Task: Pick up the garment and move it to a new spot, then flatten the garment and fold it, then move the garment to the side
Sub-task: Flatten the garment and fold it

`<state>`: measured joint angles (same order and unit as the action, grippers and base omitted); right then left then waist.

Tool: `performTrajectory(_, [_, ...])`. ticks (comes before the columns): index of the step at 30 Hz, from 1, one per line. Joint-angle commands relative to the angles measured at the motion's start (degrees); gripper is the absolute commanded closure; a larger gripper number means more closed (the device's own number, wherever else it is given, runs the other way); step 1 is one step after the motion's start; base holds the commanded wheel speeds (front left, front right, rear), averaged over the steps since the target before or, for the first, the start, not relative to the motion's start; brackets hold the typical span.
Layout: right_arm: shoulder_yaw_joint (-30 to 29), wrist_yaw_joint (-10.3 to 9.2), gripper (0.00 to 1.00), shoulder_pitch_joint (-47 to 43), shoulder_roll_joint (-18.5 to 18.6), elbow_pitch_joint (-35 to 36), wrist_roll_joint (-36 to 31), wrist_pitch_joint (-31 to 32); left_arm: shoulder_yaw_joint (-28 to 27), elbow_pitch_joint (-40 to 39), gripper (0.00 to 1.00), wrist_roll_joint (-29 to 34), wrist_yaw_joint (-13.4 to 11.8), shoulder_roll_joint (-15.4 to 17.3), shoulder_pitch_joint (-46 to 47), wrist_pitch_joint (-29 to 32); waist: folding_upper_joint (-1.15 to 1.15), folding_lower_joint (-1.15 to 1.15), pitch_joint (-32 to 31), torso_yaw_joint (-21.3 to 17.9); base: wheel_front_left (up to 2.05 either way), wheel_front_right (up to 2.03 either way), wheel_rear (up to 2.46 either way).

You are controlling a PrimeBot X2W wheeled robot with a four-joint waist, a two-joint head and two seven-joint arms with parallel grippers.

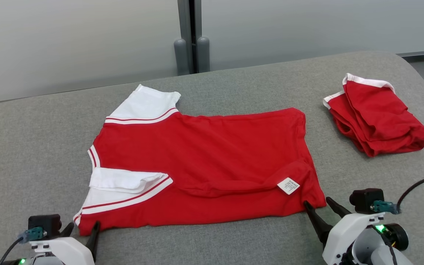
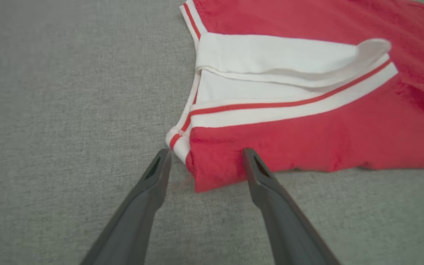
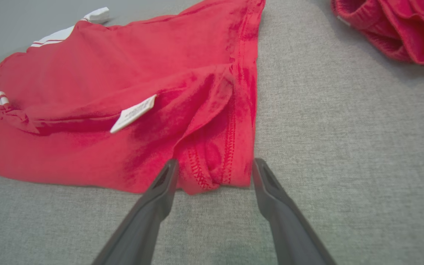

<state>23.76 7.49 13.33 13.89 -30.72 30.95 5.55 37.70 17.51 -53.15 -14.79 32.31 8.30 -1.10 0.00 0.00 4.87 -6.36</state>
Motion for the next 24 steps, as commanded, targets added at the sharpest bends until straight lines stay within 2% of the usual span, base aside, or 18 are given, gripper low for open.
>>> performTrajectory(1, [-0.68,0.00,0.00,0.39,-0.62,-0.03,-1.34,0.60,0.30,1.37,0.00,-0.15,0.65,0.36,1.30,1.01,0.00,0.00,0.24,-0.18,0.00,0.00,0.00])
performTrajectory(12, [-7.18,0.00,0.00,-0.51,-4.85,0.38,-8.62,4.27,1.80,9.69,0.00,-1.57,3.54,-0.61,5.45,6.59,0.00,0.00,1.27,-0.69,0.00,0.00,0.00])
performTrajectory(13, [-7.37,0.00,0.15,-0.47,-5.11,0.40,-8.82,4.56,2.02,9.97,0.16,-1.63,3.97,-0.66,5.75,7.00,0.00,0.00,1.40,-0.70,0.00,0.00,0.00])
performTrajectory(14, [-7.59,0.00,0.47,-0.35,-5.30,0.39,-8.95,4.88,2.17,10.27,0.49,-1.67,4.21,-0.67,6.08,7.41,0.00,0.00,1.54,-0.71,0.00,0.00,0.00])
performTrajectory(15, [-7.81,0.00,0.58,-0.19,-5.48,0.31,-8.92,4.99,2.22,10.53,0.70,-1.87,4.56,-0.71,6.32,7.78,0.00,0.00,1.70,-0.72,0.00,0.00,0.00])
performTrajectory(16, [-7.91,0.00,0.68,0.00,-5.71,0.23,-9.09,5.29,2.31,10.69,1.00,-2.09,4.76,-0.75,6.55,8.17,0.00,0.00,1.82,-0.73,0.00,0.00,0.00])
performTrajectory(17, [-7.97,0.00,0.98,0.16,-5.90,0.21,-9.13,5.44,2.47,10.75,1.00,-2.14,5.01,-0.73,6.68,8.49,0.00,0.00,1.92,-0.74,0.00,0.00,0.00])
performTrajectory(24, [-8.65,0.00,1.00,0.28,-6.05,0.69,-8.26,4.40,1.46,9.24,1.00,-2.26,4.98,0.18,6.00,6.80,0.00,0.00,1.29,-0.51,0.00,0.00,0.00])
